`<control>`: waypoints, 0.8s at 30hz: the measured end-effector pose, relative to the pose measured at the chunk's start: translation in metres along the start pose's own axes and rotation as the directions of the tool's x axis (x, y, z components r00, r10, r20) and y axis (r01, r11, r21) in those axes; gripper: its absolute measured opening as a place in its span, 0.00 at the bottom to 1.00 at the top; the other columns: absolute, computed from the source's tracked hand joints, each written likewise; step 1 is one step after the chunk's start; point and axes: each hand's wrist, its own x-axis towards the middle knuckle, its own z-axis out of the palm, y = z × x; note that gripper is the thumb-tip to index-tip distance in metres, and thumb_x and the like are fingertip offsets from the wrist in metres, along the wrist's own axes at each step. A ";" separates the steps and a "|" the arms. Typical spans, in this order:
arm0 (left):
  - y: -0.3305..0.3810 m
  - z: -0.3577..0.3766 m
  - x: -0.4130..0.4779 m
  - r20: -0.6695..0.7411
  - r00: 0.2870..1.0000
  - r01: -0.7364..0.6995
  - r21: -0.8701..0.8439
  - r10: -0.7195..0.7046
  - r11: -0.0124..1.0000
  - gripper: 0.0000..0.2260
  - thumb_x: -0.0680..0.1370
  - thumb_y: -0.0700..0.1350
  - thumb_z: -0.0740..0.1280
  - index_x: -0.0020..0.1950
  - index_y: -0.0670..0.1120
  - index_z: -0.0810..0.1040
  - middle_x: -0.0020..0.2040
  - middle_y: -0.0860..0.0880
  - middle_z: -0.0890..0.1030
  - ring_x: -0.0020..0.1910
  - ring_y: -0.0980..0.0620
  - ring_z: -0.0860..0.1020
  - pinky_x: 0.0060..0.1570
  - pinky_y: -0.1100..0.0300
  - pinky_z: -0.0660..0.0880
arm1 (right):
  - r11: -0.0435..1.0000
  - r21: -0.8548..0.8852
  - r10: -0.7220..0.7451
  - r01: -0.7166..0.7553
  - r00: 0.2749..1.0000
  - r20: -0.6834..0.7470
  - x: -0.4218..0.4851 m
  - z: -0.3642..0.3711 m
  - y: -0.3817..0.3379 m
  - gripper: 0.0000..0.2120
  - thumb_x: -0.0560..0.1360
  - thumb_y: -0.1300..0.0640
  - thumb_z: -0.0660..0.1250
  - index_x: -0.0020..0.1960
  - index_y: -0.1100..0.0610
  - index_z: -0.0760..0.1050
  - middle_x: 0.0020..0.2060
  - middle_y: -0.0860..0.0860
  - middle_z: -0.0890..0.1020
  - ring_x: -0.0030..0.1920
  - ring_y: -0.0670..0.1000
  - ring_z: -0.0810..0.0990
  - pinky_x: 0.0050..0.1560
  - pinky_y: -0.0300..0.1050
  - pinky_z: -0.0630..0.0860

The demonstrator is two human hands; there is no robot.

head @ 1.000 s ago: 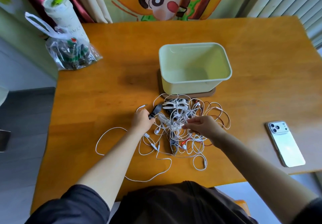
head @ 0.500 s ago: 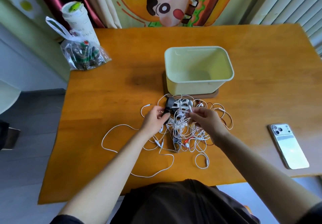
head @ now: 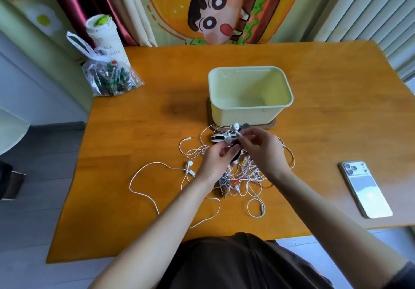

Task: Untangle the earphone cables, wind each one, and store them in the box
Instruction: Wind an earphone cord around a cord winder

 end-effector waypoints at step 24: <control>0.001 -0.001 -0.012 -0.047 0.998 0.034 -0.060 -0.037 0.998 0.09 0.79 0.42 0.65 0.58 0.48 0.80 0.52 0.50 0.83 0.53 0.54 0.80 0.54 0.64 0.75 | 0.999 -0.013 -0.052 0.051 0.992 -0.115 -0.020 -0.001 -0.002 0.11 0.71 0.61 0.73 0.49 0.55 0.72 0.37 0.49 0.81 0.37 0.47 0.80 0.36 0.29 0.73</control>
